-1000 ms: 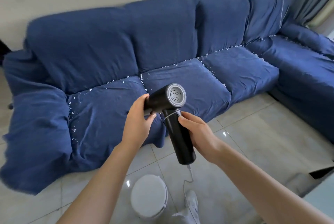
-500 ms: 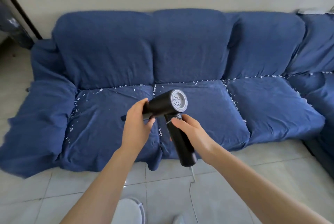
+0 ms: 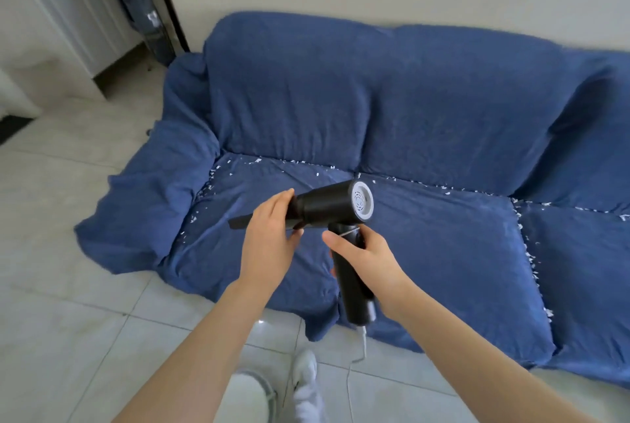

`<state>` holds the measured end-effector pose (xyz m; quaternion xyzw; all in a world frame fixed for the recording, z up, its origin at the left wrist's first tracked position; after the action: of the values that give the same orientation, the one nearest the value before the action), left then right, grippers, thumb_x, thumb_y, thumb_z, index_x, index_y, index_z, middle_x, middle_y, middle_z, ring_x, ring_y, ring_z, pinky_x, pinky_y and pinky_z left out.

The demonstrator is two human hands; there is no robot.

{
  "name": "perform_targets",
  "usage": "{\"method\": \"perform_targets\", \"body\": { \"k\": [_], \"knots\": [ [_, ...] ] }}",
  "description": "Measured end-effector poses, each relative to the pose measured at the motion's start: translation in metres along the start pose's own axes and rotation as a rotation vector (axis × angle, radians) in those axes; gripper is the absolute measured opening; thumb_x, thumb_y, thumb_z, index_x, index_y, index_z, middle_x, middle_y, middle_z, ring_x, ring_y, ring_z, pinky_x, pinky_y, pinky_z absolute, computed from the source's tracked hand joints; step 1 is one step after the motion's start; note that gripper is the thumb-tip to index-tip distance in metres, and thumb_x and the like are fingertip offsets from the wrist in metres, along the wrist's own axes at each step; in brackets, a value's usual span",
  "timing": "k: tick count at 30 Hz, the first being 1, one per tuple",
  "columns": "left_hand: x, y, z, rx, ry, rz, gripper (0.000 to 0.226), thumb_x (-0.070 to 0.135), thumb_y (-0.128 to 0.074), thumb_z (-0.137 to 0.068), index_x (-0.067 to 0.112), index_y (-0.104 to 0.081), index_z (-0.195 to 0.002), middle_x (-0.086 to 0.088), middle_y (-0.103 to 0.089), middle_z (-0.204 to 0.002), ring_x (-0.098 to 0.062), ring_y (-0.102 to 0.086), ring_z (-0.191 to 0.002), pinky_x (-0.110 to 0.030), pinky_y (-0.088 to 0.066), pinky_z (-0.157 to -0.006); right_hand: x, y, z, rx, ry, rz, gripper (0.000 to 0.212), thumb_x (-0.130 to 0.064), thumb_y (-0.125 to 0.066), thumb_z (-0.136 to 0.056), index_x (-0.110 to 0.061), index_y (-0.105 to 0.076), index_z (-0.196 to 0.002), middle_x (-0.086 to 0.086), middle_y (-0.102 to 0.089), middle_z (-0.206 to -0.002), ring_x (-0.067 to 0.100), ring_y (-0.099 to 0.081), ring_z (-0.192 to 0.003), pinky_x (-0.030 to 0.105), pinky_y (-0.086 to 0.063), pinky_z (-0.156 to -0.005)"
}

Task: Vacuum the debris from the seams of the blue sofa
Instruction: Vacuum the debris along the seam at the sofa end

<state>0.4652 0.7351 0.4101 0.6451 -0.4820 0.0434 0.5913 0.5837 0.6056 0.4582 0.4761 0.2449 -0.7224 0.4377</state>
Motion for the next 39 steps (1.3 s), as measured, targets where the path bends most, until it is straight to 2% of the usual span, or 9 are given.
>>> {"method": "perform_targets", "body": {
  "k": [2, 7, 13, 17, 21, 25, 28, 34, 39],
  "knots": [
    [-0.016, 0.0, -0.015, 0.01, 0.024, -0.022, 0.068, 0.009, -0.076, -0.078, 0.012, -0.047, -0.139, -0.004, -0.053, -0.137, -0.022, -0.046, -0.127, -0.03, -0.034, -0.107, -0.005, -0.012, -0.023, -0.01, -0.02, 0.0, 0.022, -0.028, -0.077, -0.09, -0.013, -0.063, -0.097, 0.006, -0.066, -0.078, 0.02, -0.064, -0.063, 0.028, -0.058, -0.063],
    [-0.064, 0.005, -0.058, 0.031, 0.108, -0.025, 0.073, 0.013, -0.075, -0.081, 0.015, -0.039, -0.144, -0.003, -0.05, -0.14, -0.019, -0.043, -0.131, -0.028, -0.032, -0.109, -0.024, -0.051, -0.087, -0.033, -0.054, -0.005, 0.02, -0.026, -0.076, -0.091, -0.012, -0.065, -0.101, 0.002, -0.067, -0.076, 0.019, -0.064, -0.068, 0.02, -0.055, -0.055],
    [-0.141, 0.017, -0.098, 0.029, 0.274, -0.04, 0.075, 0.02, -0.072, -0.083, 0.018, -0.033, -0.147, 0.001, -0.042, -0.148, -0.016, -0.038, -0.137, -0.035, -0.034, -0.113, -0.039, -0.105, -0.166, -0.099, -0.122, 0.014, 0.023, -0.029, -0.075, -0.092, -0.01, -0.066, -0.101, 0.005, -0.068, -0.077, 0.021, -0.065, -0.066, 0.025, -0.056, -0.06],
    [-0.189, 0.018, -0.105, 0.029, 0.425, -0.059, 0.063, 0.023, -0.067, -0.087, 0.014, -0.04, -0.143, -0.001, -0.048, -0.143, -0.02, -0.043, -0.132, -0.033, -0.037, -0.107, -0.041, -0.131, -0.21, -0.122, -0.156, 0.0, 0.022, -0.028, -0.075, -0.092, -0.011, -0.066, -0.102, 0.006, -0.067, -0.081, 0.021, -0.065, -0.068, 0.026, -0.058, -0.063],
    [-0.235, 0.009, -0.112, -0.046, 0.559, -0.113, 0.048, 0.021, -0.062, -0.09, 0.012, -0.049, -0.135, -0.005, -0.056, -0.134, -0.026, -0.051, -0.124, -0.037, -0.044, -0.098, -0.037, -0.157, -0.26, -0.161, -0.195, 0.021, 0.025, -0.028, -0.076, -0.091, -0.009, -0.065, -0.103, 0.004, -0.067, -0.077, 0.019, -0.065, -0.066, 0.035, -0.06, -0.075],
    [-0.284, -0.013, -0.118, -0.174, 0.702, -0.132, 0.049, 0.024, -0.059, -0.092, 0.01, -0.046, -0.138, -0.007, -0.051, -0.138, -0.026, -0.049, -0.126, -0.034, -0.04, -0.1, -0.025, -0.184, -0.312, -0.226, -0.222, 0.085, 0.029, -0.03, -0.076, -0.091, -0.007, -0.065, -0.106, 0.006, -0.066, -0.08, 0.02, -0.065, -0.067, 0.045, -0.06, -0.086],
    [-0.319, -0.034, -0.119, -0.223, 0.786, -0.118, 0.051, 0.025, -0.058, -0.092, 0.011, -0.044, -0.14, -0.007, -0.049, -0.141, -0.025, -0.045, -0.129, -0.033, -0.037, -0.104, -0.011, -0.201, -0.35, -0.285, -0.227, 0.151, 0.03, -0.031, -0.076, -0.09, -0.009, -0.065, -0.108, 0.007, -0.067, -0.084, 0.019, -0.066, -0.067, 0.042, -0.061, -0.082],
    [-0.391, -0.075, -0.117, -0.274, 0.936, -0.112, 0.051, 0.025, -0.055, -0.094, 0.013, -0.04, -0.142, -0.007, -0.043, -0.145, -0.026, -0.042, -0.132, -0.036, -0.037, -0.107, 0.028, -0.235, -0.416, -0.372, -0.241, 0.267, 0.031, -0.029, -0.08, -0.087, -0.012, -0.066, -0.109, 0.009, -0.069, -0.087, 0.023, -0.069, -0.067, 0.046, -0.062, -0.082],
    [-0.448, -0.111, -0.113, -0.278, 0.955, -0.118, 0.051, 0.025, -0.055, -0.094, 0.014, -0.039, -0.142, -0.005, -0.044, -0.145, -0.025, -0.041, -0.133, -0.038, -0.037, -0.108, 0.068, -0.261, -0.458, -0.437, -0.236, 0.381, 0.024, -0.025, -0.077, -0.089, -0.009, -0.065, -0.103, 0.011, -0.071, -0.085, 0.025, -0.072, -0.068, 0.05, -0.064, -0.082]
  ]
}}
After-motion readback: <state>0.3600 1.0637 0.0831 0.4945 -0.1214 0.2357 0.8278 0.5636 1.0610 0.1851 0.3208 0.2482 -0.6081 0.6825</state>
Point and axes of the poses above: each hand's wrist, its own z-axis away from the middle knuckle, its own y-axis out of the back of the hand, x = y × z, the point moved 2 cm from there along -z, towards the middle knuckle
